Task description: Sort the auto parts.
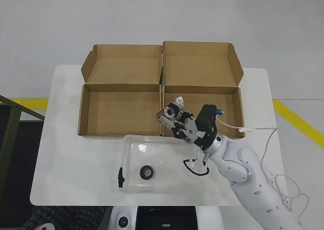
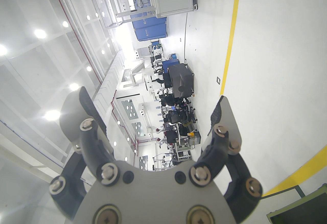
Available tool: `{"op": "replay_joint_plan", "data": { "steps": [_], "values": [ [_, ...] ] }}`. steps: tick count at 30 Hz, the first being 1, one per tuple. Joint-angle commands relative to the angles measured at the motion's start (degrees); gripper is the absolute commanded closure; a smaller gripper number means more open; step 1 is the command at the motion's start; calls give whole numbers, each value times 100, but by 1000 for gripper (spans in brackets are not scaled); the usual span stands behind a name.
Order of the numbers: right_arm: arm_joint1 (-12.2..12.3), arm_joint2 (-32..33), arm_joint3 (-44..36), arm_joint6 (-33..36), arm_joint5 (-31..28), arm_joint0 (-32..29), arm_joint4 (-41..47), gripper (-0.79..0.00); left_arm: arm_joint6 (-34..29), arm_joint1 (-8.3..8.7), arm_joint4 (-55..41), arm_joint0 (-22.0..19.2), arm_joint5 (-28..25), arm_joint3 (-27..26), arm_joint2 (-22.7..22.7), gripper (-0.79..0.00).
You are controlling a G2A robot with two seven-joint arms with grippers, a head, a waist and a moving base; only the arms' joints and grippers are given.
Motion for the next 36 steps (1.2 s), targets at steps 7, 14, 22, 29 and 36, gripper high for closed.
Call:
{"op": "replay_joint_plan", "data": {
  "steps": [7, 14, 22, 29, 36],
  "values": [
    [-94, -404, 205, 201, 558, 296, -827, 0, 0, 0, 0, 0, 0, 0, 0, -785],
    [-188, -792, 463, 705, 837, 637, -1395, 0, 0, 0, 0, 0, 0, 0, 0, -785],
    [-305, -1183, 766, 1462, 854, 1070, -1702, 0, 0, 0, 0, 0, 0, 0, 0, -785],
    [-405, -1413, 955, 1993, 854, 1381, -1795, 0, 0, 0, 0, 0, 0, 0, 0, -785],
    [-493, -1538, 1144, 2429, 857, 1635, -1794, 0, 0, 0, 0, 0, 0, 0, 0, -785]
  ]
}}
